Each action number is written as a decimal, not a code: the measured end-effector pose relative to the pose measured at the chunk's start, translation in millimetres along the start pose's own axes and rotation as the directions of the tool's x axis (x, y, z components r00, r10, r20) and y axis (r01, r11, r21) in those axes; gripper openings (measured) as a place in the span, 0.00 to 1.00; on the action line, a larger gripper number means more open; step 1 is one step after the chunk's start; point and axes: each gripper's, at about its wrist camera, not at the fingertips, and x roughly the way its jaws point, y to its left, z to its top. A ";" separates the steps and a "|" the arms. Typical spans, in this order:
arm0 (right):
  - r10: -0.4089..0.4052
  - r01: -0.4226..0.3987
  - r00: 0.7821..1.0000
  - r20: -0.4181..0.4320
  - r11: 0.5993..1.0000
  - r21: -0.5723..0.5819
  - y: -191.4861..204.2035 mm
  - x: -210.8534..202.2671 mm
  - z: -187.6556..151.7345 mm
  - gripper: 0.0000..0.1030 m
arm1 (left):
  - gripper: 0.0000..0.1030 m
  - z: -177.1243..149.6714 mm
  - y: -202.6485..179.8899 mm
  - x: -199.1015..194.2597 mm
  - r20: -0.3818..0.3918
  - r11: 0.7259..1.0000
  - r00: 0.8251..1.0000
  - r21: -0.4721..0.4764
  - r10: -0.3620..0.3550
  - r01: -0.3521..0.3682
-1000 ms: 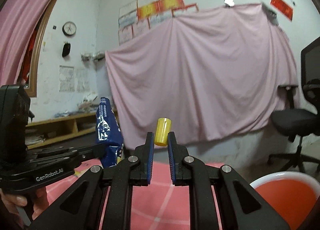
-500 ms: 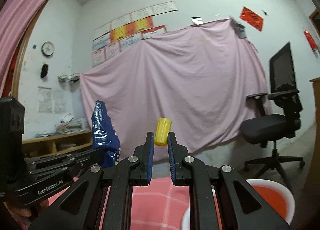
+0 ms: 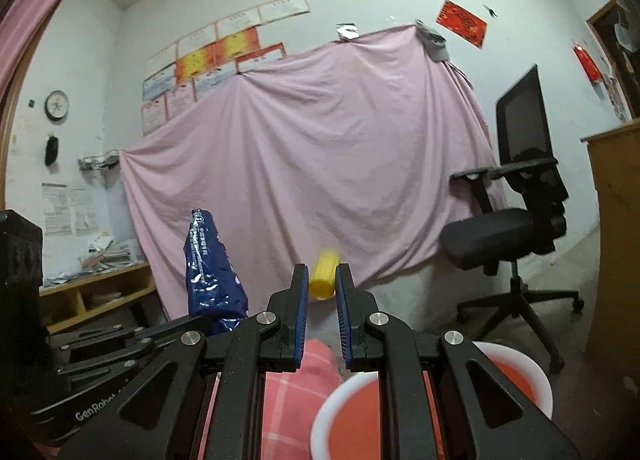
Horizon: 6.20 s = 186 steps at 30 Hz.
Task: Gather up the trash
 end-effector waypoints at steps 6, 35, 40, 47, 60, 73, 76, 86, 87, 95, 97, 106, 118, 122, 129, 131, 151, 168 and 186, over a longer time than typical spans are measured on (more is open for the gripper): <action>-0.044 0.046 0.998 -0.054 0.998 0.039 -18.3 7.1 -6.6 0.12 | 0.00 -0.6 -5.4 26.6 -0.081 0.998 0.995 -0.035 -0.058 0.056; -0.090 0.103 0.988 -0.128 0.990 0.101 -38.1 13.4 -10.5 0.12 | 0.01 -7.8 13.4 44.2 -0.191 0.990 0.979 -0.139 -0.067 0.040; -0.092 0.106 0.987 -0.134 0.989 0.100 -37.0 15.1 -11.2 0.12 | 0.01 -5.4 22.4 40.3 -0.191 0.990 0.981 -0.143 -0.037 0.010; -0.095 0.108 0.984 -0.151 0.991 0.081 -28.0 18.4 -13.9 0.23 | 0.02 -7.5 47.8 22.9 -0.193 0.983 0.981 -0.171 0.037 -0.070; -0.035 0.035 0.987 -0.154 0.999 -0.007 14.8 15.6 -21.0 0.72 | 0.54 -27.5 110.2 -51.1 -0.133 0.930 0.968 -0.276 0.213 -0.243; 0.047 -0.057 0.992 -0.114 0.995 -0.085 68.3 -1.2 -25.0 1.00 | 0.99 -62.2 142.4 -139.6 -0.048 0.856 0.905 -0.309 0.422 -0.415; 0.065 -0.076 0.992 -0.111 0.993 -0.092 81.7 -8.9 -27.2 1.00 | 0.99 -69.1 145.7 -159.5 -0.038 0.847 0.894 -0.305 0.446 -0.435; 0.098 -0.108 0.991 -0.092 0.988 -0.109 116.1 -35.4 -32.5 1.00 | 0.99 -84.9 145.4 -205.3 -0.014 0.834 0.876 -0.297 0.483 -0.465; 0.100 -0.110 0.991 -0.090 0.988 -0.107 117.8 -38.1 -33.4 1.00 | 0.99 -86.1 145.1 -208.9 -0.012 0.833 0.874 -0.296 0.487 -0.468; 0.103 -0.115 0.991 -0.088 0.983 -0.145 136.6 -64.9 -41.9 1.00 | 0.99 -101.7 140.6 -244.0 0.000 0.822 0.861 -0.299 0.508 -0.485; 0.104 -0.118 0.990 -0.093 0.981 -0.157 141.9 -71.4 -45.7 1.00 | 0.99 -107.5 137.7 -252.0 0.000 0.820 0.859 -0.297 0.512 -0.489; 0.081 -0.101 0.991 -0.109 0.976 -0.194 159.6 -100.8 -66.3 1.00 | 0.99 -132.1 128.2 -279.3 -0.022 0.819 0.859 -0.289 0.511 -0.495; 0.040 -0.074 0.987 -0.154 0.972 -0.224 164.7 -119.8 -91.8 1.00 | 0.99 -171.5 121.3 -306.0 -0.040 0.804 0.846 -0.292 0.531 -0.518; 0.045 -0.079 0.987 -0.152 0.971 -0.227 166.8 -124.9 -94.5 1.00 | 0.99 -174.8 117.2 -311.9 -0.025 0.798 0.838 -0.291 0.545 -0.527; 0.053 -0.091 0.985 -0.163 0.966 -0.241 170.4 -131.7 -99.9 1.00 | 0.99 -184.5 107.2 -315.5 -0.017 0.802 0.830 -0.247 0.558 -0.544; 0.054 -0.094 0.985 -0.167 0.966 -0.242 170.4 -131.8 -101.0 1.00 | 0.99 -185.4 104.8 -314.4 -0.016 0.802 0.829 -0.247 0.558 -0.544; 0.054 -0.096 0.984 -0.172 0.965 -0.246 169.4 -130.7 -104.5 1.00 | 0.99 -187.4 101.1 -313.4 -0.008 0.799 0.825 -0.244 0.565 -0.549; 0.054 -0.096 0.983 -0.174 0.965 -0.246 171.1 -130.0 -105.1 1.00 | 0.99 -187.9 99.3 -312.7 -0.008 0.799 0.824 -0.242 0.566 -0.551; 0.054 -0.096 0.983 -0.176 0.965 -0.244 173.8 -130.3 -106.0 1.00 | 0.99 -188.5 99.0 -313.0 -0.007 0.799 0.824 -0.240 0.566 -0.551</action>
